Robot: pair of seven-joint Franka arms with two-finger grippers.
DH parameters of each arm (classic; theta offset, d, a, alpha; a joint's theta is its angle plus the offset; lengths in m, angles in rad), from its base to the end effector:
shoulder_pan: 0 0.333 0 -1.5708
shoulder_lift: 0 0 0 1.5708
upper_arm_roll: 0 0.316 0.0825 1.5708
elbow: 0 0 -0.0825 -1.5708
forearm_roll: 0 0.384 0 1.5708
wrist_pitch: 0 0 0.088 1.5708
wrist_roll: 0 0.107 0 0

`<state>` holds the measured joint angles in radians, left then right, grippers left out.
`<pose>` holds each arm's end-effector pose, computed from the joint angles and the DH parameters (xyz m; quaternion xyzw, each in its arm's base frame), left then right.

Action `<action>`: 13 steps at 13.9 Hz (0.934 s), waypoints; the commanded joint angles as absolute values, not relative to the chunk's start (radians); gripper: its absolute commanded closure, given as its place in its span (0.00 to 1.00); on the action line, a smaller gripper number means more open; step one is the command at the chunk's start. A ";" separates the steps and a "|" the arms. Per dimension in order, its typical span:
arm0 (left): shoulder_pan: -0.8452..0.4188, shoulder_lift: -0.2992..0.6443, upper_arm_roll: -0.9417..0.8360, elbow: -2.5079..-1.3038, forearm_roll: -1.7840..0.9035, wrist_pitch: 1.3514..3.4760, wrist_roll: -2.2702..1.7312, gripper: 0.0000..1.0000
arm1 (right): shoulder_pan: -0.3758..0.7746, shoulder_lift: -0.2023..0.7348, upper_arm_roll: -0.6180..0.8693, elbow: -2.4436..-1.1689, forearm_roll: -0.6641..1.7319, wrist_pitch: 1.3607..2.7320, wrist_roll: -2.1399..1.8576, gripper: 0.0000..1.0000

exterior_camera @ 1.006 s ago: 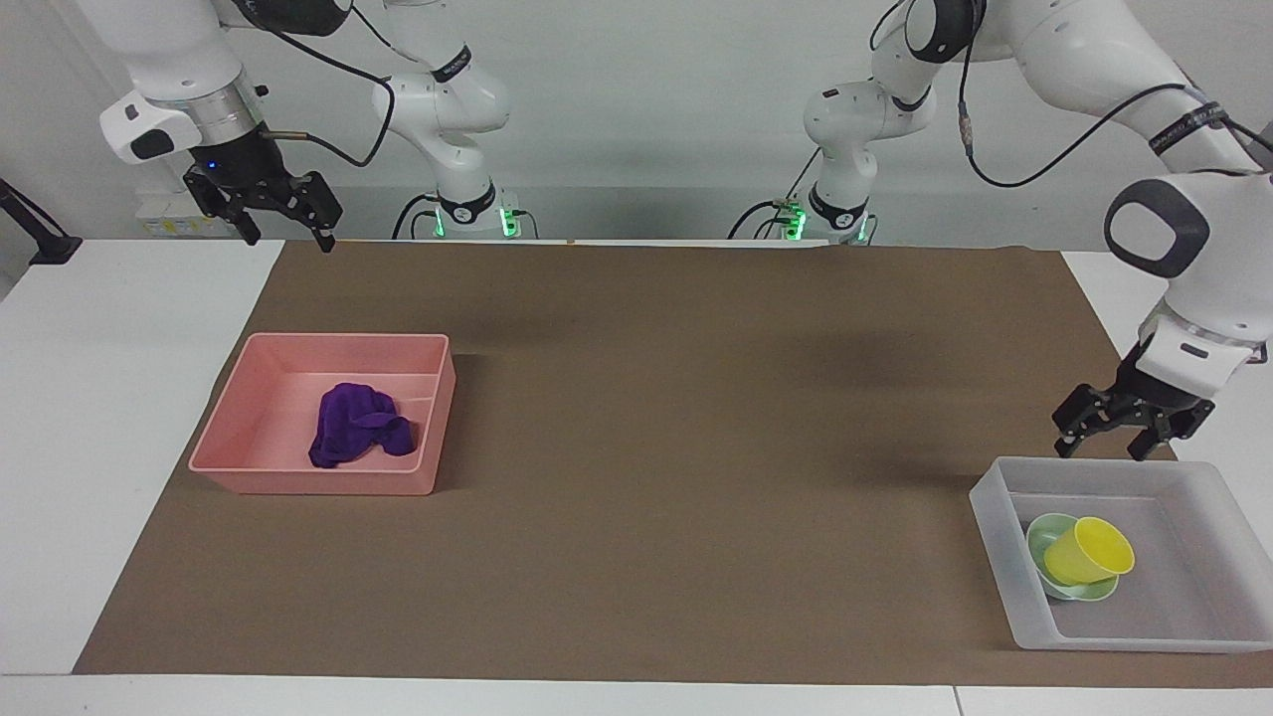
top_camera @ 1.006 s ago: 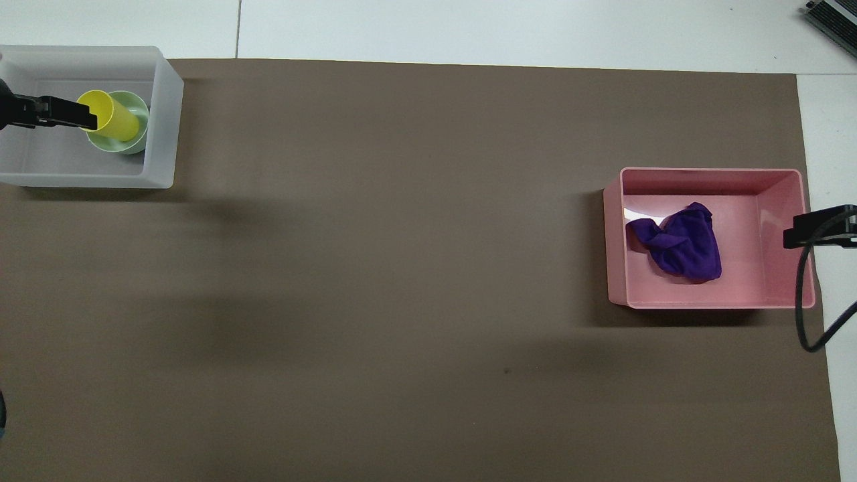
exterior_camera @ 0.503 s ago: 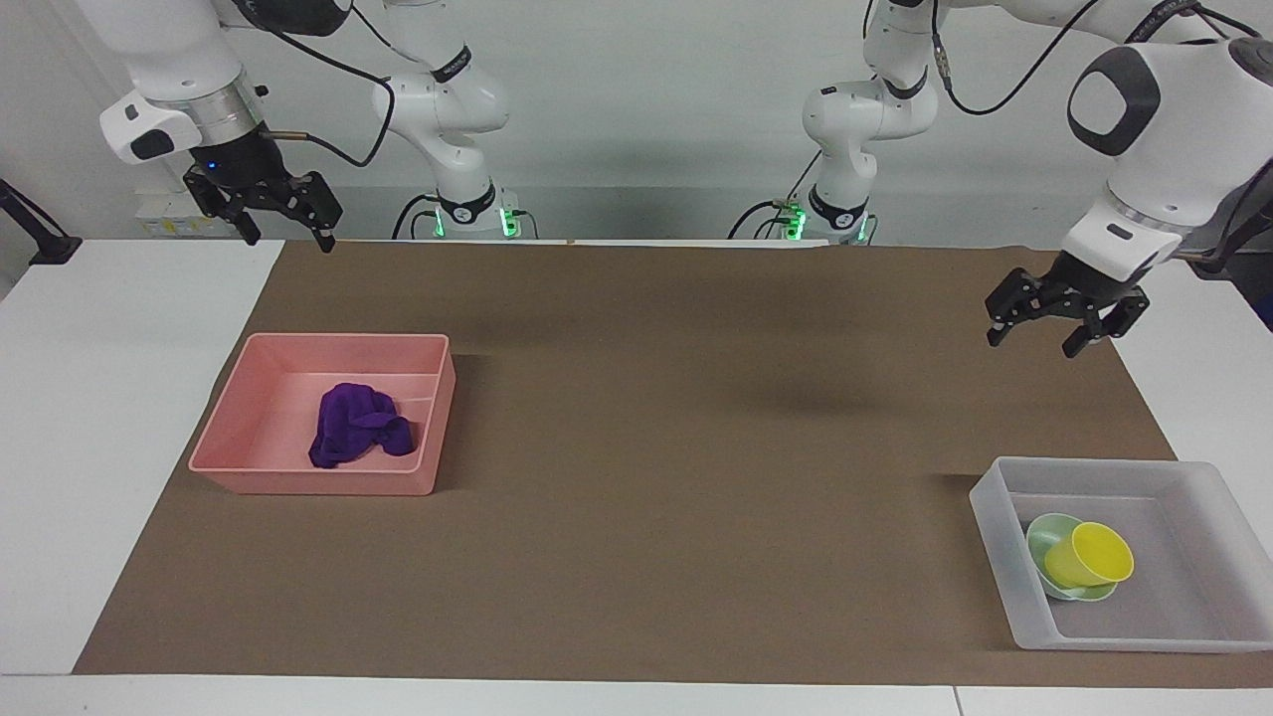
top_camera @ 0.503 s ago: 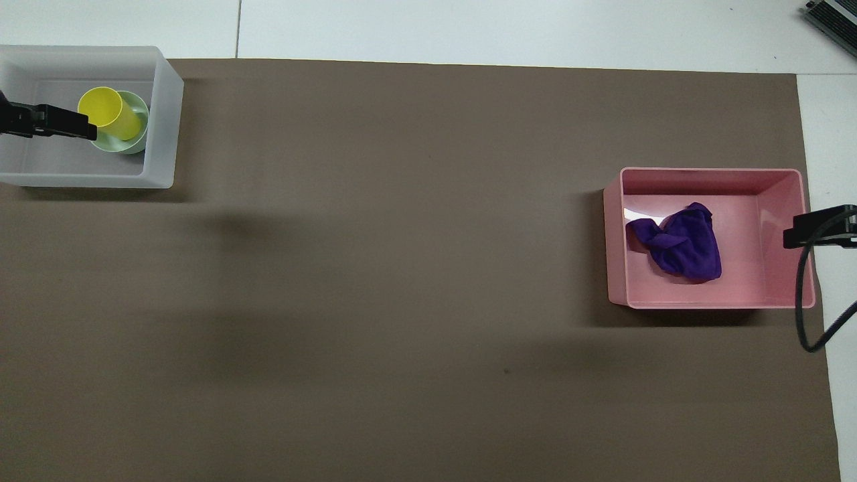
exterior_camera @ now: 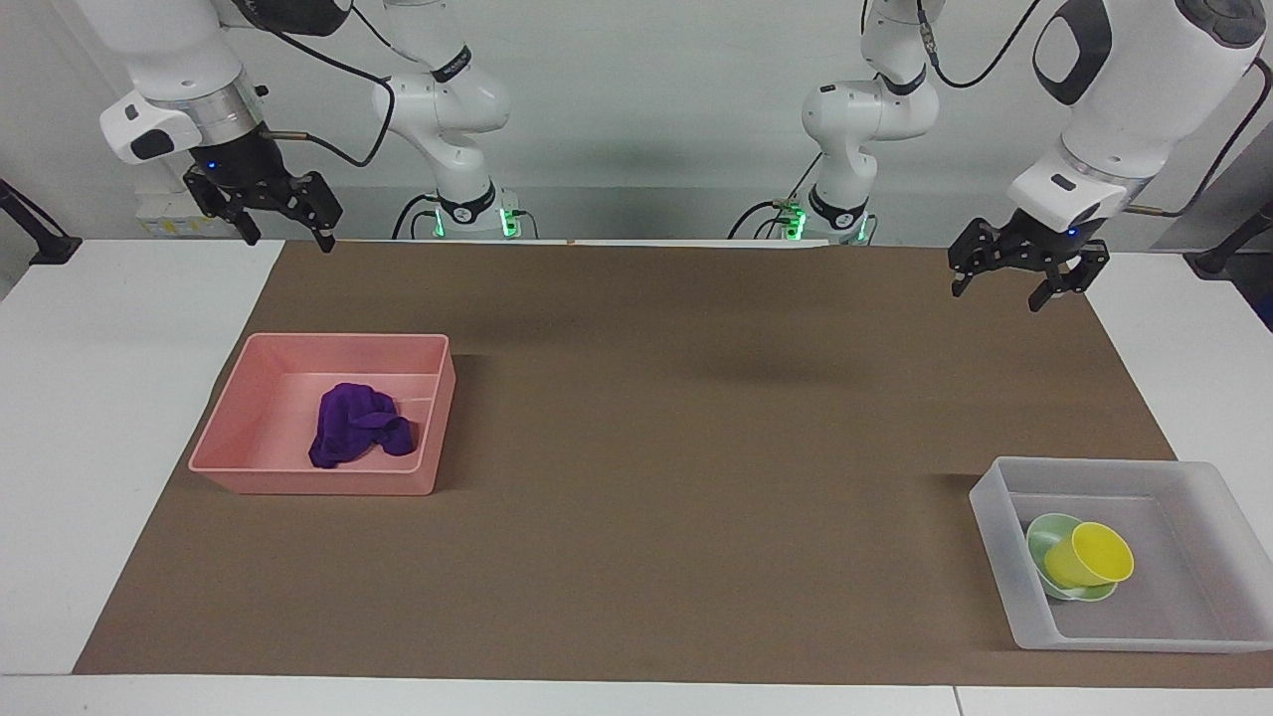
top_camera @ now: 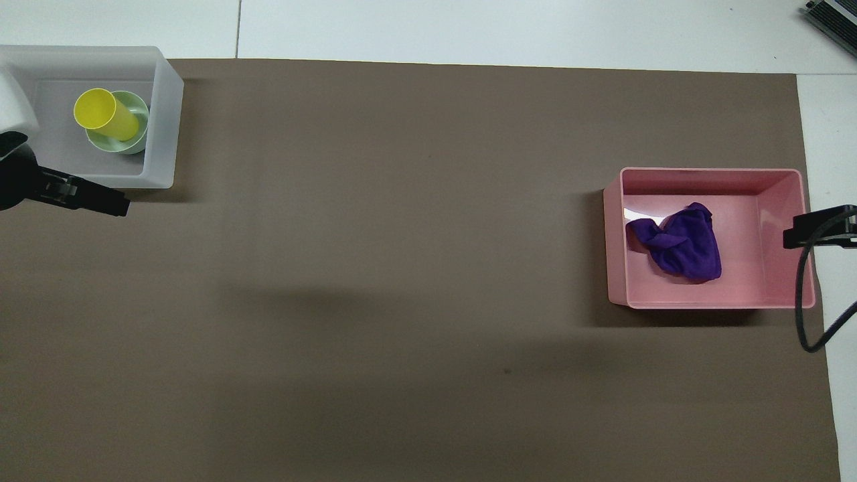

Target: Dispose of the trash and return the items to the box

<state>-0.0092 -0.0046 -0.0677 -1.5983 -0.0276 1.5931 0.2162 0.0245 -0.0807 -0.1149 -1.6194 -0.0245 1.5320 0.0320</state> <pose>0.5529 -0.0456 0.6160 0.9892 -0.1457 0.0006 0.0136 0.5227 -0.0528 0.6415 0.9981 -0.0614 -0.0038 0.0075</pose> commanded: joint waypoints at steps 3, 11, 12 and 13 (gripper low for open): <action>-0.009 0.000 -0.067 -1.537 0.028 1.562 0.221 0.00 | 0.021 -0.106 -0.109 -1.647 -0.017 1.546 0.038 0.00; -0.005 -0.014 -0.066 -1.568 0.023 1.580 0.173 0.00 | 0.021 -0.106 -0.109 -1.647 -0.017 1.546 0.038 0.00; -0.002 -0.015 -0.067 -1.572 0.023 1.582 0.173 0.00 | 0.021 -0.106 -0.109 -1.647 -0.017 1.546 0.038 0.00; 0.000 -0.015 -0.067 -1.574 0.023 1.585 0.175 0.00 | 0.021 -0.106 -0.109 -1.649 -0.017 1.546 0.038 0.00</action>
